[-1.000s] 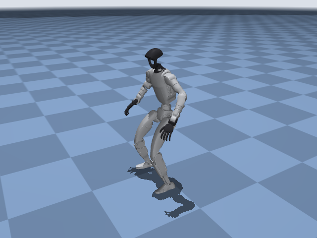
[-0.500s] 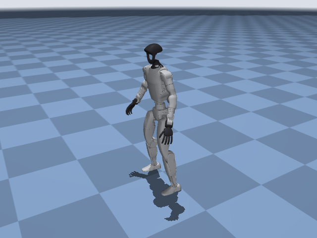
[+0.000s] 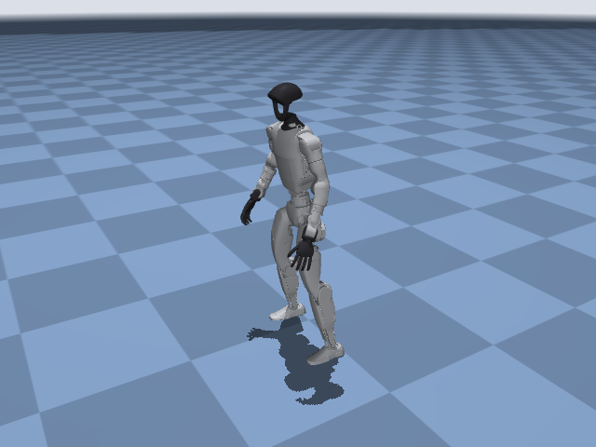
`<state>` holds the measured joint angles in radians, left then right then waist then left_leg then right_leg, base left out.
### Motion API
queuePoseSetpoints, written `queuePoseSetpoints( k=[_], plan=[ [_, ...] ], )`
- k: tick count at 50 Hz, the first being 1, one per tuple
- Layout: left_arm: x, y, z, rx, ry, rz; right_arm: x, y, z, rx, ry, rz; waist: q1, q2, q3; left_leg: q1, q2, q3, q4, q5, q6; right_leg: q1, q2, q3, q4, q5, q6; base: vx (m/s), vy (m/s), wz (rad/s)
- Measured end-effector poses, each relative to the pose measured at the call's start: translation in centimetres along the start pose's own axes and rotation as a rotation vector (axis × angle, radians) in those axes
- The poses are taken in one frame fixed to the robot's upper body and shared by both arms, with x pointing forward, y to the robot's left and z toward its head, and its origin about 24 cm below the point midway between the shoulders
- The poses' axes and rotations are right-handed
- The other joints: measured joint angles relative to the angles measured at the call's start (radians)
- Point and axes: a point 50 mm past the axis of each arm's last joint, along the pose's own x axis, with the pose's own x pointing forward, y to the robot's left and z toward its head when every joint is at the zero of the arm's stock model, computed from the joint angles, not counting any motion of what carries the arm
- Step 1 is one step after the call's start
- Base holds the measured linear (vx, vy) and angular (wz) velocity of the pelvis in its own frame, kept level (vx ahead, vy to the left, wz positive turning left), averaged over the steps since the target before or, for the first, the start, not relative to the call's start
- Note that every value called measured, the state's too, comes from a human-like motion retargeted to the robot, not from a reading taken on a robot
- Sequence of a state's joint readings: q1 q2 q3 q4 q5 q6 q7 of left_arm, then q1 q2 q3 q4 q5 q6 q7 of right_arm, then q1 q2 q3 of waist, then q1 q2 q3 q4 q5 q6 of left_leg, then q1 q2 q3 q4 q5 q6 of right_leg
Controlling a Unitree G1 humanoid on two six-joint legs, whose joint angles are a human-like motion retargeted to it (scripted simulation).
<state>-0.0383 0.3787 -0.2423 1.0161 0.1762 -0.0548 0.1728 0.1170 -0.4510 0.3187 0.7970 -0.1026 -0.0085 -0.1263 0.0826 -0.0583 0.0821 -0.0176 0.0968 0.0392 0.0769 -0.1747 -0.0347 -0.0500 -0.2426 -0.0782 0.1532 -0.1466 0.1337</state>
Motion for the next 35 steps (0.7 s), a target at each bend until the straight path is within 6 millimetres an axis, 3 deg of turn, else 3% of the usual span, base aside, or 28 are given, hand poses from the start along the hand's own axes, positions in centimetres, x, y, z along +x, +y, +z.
queuePoseSetpoints(
  k=[10,18,24,28,32,35],
  plan=[
    [-0.3,-0.7,-1.4,0.082,0.056,-0.016,0.0,0.4,-0.7,0.004,0.04,-0.01,0.01,-0.003,0.019,-0.012,-0.005,-0.006,0.009,-0.009,0.001,-0.004,-0.006,-0.002,0.0,-0.008,0.006,0.0,0.0,0.0],
    [0.4,0.8,2.0,0.059,-0.078,0.074,0.5,-1.1,2.0,0.002,-0.067,-0.167,0.016,-0.001,0.145,-0.061,-0.004,-0.019,0.05,-0.022,0.002,-0.047,-0.002,0.015,0.036,-0.024,0.024,-0.08,-0.01,0.06],
    [1.1,3.0,6.2,-0.063,-0.206,0.143,1.5,-2.8,6.3,0.045,-0.182,-0.248,-0.003,0.003,0.3,-0.129,0.006,-0.016,0.021,0.0,-0.004,-0.14,0.008,0.031,0.052,-0.039,0.013,-0.19,-0.01,0.0],
    [1.5,5.4,9.8,-0.299,-0.264,0.225,1.9,-4.9,10.8,0.012,-0.302,-0.328,-0.057,0.003,0.425,-0.275,-0.005,-0.049,0.105,-0.015,0.047,-0.273,0.001,0.033,0.131,-0.083,-0.054,-0.28,-0.02,0.25],
    [2.0,6.9,12.9,-0.383,-0.264,0.305,1.3,-6.1,14.5,0.076,-0.413,-0.43,-0.125,0.018,0.438,-0.613,-0.032,-0.116,0.485,-0.163,0.142,-0.541,-0.017,0.034,0.421,-0.231,-0.147,-0.19,0.01,0.51],
    [2.5,8.0,14.6,-0.242,-0.229,0.324,1.4,-6.8,16.4,0.139,-0.436,-0.481,-0.149,0.034,0.438,-0.803,-0.049,-0.15,0.781,-0.278,0.199,-0.708,-0.032,0.047,0.691,-0.358,-0.213,0.04,0.01,0.28]
  ],
)
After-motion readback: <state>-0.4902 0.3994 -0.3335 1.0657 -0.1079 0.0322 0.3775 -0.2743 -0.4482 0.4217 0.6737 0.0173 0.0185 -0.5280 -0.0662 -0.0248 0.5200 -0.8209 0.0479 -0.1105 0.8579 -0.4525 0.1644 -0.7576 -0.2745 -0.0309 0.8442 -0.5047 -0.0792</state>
